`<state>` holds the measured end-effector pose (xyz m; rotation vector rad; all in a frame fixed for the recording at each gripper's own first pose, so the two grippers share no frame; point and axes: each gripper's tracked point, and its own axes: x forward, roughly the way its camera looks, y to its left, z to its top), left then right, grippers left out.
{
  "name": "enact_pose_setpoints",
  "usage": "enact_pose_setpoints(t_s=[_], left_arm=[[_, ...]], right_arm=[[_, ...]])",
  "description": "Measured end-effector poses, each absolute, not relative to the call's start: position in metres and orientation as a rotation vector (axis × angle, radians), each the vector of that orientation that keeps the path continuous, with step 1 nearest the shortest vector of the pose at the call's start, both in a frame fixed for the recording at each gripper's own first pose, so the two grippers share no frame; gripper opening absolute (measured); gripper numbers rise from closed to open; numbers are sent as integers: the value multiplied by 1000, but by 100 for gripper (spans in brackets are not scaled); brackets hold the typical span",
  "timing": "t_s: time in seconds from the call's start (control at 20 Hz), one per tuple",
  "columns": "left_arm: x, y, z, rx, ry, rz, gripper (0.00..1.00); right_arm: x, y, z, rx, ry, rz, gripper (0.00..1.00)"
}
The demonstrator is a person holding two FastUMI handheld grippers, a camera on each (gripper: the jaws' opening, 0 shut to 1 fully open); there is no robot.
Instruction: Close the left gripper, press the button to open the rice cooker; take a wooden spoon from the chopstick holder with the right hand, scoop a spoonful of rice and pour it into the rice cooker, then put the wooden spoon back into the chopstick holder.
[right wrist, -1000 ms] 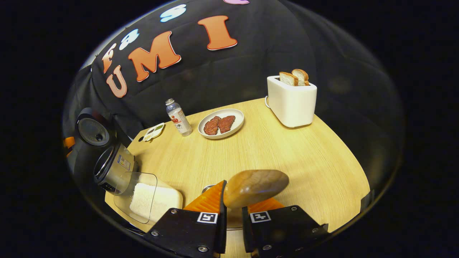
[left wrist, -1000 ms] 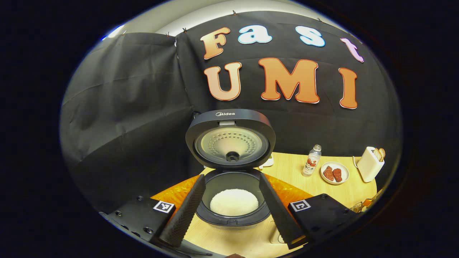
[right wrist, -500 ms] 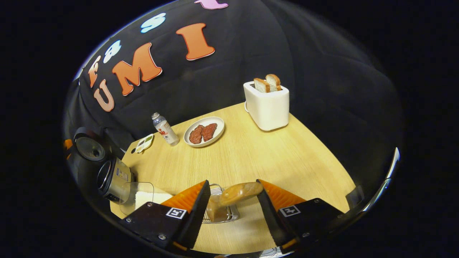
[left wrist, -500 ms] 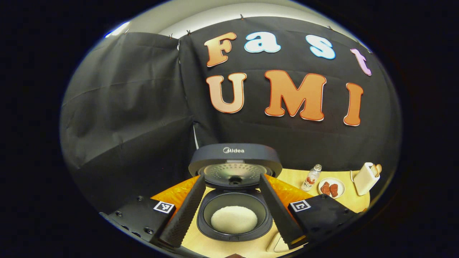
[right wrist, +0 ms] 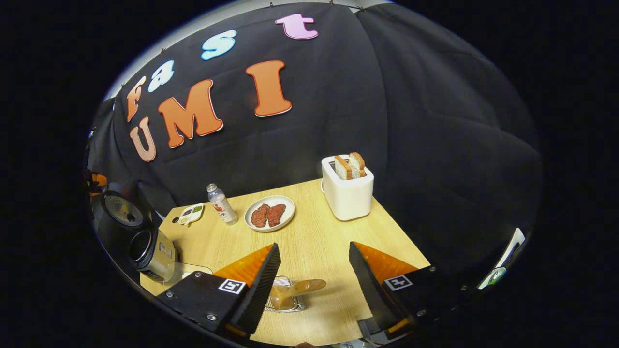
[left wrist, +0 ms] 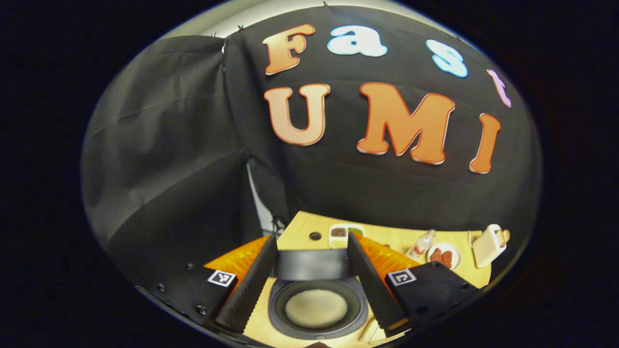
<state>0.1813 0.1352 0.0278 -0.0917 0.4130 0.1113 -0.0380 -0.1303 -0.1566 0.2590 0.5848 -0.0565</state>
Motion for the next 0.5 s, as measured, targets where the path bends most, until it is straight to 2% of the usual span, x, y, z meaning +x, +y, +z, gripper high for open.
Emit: enact_pose_setpoints(t_s=[0.35,0.5], left_arm=[[162,134,-11,-117,517,149,98],[143,118,-51,-121,642,117,100]], right_arm=[[-35,-119,-145,271,552,-44,89],[-32,-110,-145,262,552,-22,89]])
